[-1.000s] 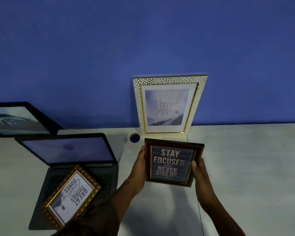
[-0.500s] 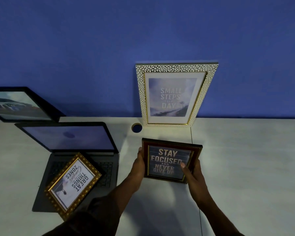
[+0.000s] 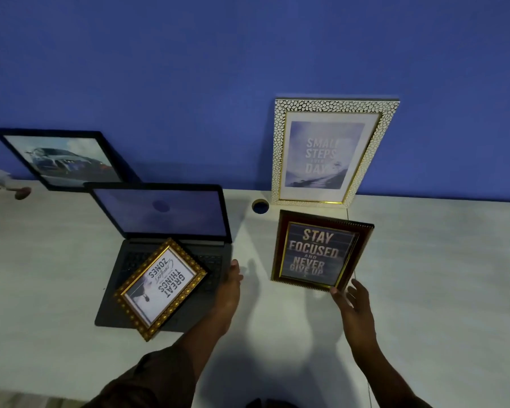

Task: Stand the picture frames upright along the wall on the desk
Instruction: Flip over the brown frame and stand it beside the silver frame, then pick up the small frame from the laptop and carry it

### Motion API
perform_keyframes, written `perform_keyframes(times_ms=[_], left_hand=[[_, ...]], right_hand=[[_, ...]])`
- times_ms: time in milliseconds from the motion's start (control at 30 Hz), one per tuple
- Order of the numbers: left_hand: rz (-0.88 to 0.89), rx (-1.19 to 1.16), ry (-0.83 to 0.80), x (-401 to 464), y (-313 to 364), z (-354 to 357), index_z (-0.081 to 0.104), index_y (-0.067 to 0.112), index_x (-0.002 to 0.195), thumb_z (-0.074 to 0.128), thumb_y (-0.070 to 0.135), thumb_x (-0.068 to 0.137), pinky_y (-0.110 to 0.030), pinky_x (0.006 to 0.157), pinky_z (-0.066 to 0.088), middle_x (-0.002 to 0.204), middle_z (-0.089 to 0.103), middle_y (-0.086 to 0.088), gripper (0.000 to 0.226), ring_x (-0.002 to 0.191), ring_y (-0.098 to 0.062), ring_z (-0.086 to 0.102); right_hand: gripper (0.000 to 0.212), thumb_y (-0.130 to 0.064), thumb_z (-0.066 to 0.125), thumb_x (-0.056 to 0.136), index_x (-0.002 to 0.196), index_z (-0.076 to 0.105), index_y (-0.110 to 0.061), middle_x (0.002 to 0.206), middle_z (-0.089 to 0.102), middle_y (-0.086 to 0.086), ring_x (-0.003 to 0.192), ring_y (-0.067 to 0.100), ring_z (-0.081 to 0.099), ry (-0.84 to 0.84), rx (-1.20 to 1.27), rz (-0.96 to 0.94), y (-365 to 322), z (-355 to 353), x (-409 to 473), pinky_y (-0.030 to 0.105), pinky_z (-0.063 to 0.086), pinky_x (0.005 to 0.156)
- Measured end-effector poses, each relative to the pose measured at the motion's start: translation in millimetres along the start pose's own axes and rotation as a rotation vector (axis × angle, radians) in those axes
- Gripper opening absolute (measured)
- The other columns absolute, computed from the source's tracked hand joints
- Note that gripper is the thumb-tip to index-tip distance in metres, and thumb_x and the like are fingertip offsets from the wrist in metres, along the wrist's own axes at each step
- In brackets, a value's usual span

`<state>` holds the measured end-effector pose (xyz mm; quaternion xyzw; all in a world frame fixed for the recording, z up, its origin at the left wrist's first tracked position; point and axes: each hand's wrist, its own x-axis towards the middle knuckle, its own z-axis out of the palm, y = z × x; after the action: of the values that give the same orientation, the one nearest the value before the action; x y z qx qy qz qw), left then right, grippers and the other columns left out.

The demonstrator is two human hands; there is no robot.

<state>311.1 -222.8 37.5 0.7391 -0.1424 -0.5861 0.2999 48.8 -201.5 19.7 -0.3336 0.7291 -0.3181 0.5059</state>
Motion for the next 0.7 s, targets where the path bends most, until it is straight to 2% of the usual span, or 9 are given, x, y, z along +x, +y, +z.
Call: perform_keyframes(times_ms=[100, 200, 267, 367, 467, 533, 600, 700], left_hand=[[0.068, -0.033, -0.003, -5, -15, -33, 0.048, 0.018, 0.145, 0.033, 0.061, 0.1, -0.038, 0.102, 0.032, 0.143, 0.055, -0.007, 0.064, 0.123, -0.022, 0.05], [0.123, -0.036, -0.008, -9, -25, -68, 0.054, 0.028, 0.135, 0.037, 0.059, 0.1, -0.045, 0.111, 0.033, 0.141, 0.056, -0.004, 0.049, 0.129, -0.024, 0.051], [0.17, -0.002, -0.011, -11, -32, -100, 0.055, 0.034, 0.124, 0.041, 0.057, 0.098, -0.043, 0.111, 0.035, 0.14, 0.059, -0.004, 0.037, 0.129, -0.026, 0.053], [0.233, 0.057, -0.004, -15, -44, -152, 0.058, 0.027, 0.125, 0.042, 0.058, 0.093, -0.04, 0.108, 0.039, 0.134, 0.062, -0.004, 0.048, 0.122, -0.026, 0.055], [0.288, 0.083, -0.002, -16, -50, -211, 0.059, 0.019, 0.124, 0.047, 0.042, 0.102, -0.036, 0.097, 0.047, 0.125, 0.063, -0.004, 0.034, 0.117, -0.027, 0.059], [0.283, 0.088, 0.018, -14, -54, -248, 0.059, 0.017, 0.125, 0.053, 0.038, 0.1, -0.033, 0.086, 0.053, 0.121, 0.065, -0.005, 0.034, 0.106, -0.02, 0.064], [0.289, 0.097, 0.053, -15, -58, -284, 0.059, 0.014, 0.124, 0.057, 0.033, 0.099, -0.026, 0.073, 0.049, 0.115, 0.065, -0.003, 0.031, 0.092, -0.01, 0.063], [0.285, 0.22, 0.061, -11, -56, -319, 0.058, 0.021, 0.117, 0.059, 0.037, 0.098, -0.03, 0.084, 0.046, 0.113, 0.061, 0.002, 0.025, 0.097, -0.015, 0.058]], right_hand=[[0.061, -0.039, 0.069, 0.092, 0.146, 0.044, -0.027, 0.15, 0.052, 0.007, 0.136, 0.029, 0.052, 0.057, -0.012, 0.015, 2, 21, -23, 0.047, 0.043, 0.106], [0.068, -0.038, 0.071, 0.091, 0.149, 0.041, -0.021, 0.151, 0.051, 0.011, 0.135, 0.031, 0.052, 0.056, -0.048, 0.002, 3, 49, -46, 0.047, 0.045, 0.106], [0.074, -0.043, 0.072, 0.09, 0.151, 0.038, -0.022, 0.151, 0.05, 0.011, 0.133, 0.03, 0.053, 0.058, -0.062, 0.009, 6, 79, -67, 0.044, 0.045, 0.104], [0.068, -0.044, 0.071, 0.09, 0.148, 0.041, -0.025, 0.147, 0.053, 0.009, 0.13, 0.029, 0.055, -0.001, -0.089, -0.007, 7, 131, -96, 0.044, 0.048, 0.103], [0.064, -0.044, 0.07, 0.091, 0.146, 0.044, -0.025, 0.137, 0.058, 0.006, 0.124, 0.027, 0.058, -0.116, -0.145, -0.007, 1, 190, -118, 0.042, 0.049, 0.1], [0.055, -0.041, 0.069, 0.092, 0.14, 0.048, -0.024, 0.125, 0.059, 0.001, 0.113, 0.024, 0.06, -0.195, -0.179, -0.009, -2, 225, -129, 0.036, 0.049, 0.091], [0.039, -0.039, 0.067, 0.094, 0.129, 0.055, -0.025, 0.12, 0.061, -0.004, 0.106, 0.019, 0.061, -0.253, -0.227, -0.072, -10, 260, -142, 0.033, 0.049, 0.088], [0.022, -0.041, 0.067, 0.091, 0.11, 0.068, -0.028, 0.107, 0.07, -0.01, 0.099, 0.016, 0.067, -0.295, -0.224, -0.135, -20, 301, -151, 0.036, 0.054, 0.084]])
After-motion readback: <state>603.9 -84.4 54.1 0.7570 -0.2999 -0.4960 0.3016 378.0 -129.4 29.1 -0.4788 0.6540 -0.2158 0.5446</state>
